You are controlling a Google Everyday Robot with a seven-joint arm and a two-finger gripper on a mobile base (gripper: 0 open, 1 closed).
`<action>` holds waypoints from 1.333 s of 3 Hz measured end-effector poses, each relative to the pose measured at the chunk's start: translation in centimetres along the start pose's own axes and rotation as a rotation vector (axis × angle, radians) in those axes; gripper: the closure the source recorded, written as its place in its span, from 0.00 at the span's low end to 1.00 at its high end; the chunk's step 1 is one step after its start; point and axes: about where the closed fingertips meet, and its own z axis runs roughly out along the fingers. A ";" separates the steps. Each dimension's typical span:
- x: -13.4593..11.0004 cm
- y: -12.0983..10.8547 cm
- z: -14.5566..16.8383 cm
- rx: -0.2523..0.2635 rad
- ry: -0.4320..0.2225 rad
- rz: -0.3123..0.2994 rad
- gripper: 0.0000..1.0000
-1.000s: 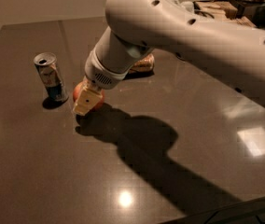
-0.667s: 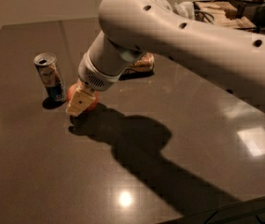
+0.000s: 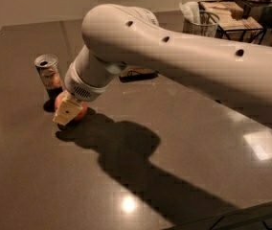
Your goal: Move apple near redbull can
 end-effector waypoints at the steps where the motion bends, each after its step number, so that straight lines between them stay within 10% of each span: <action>1: 0.0 -0.4 0.9 0.027 0.010 -0.007 0.59; 4: -0.3 -0.1 0.5 0.033 0.009 -0.016 0.00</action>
Offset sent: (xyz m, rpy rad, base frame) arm 0.0047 0.0036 -0.0054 -0.0109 -0.0197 -0.0111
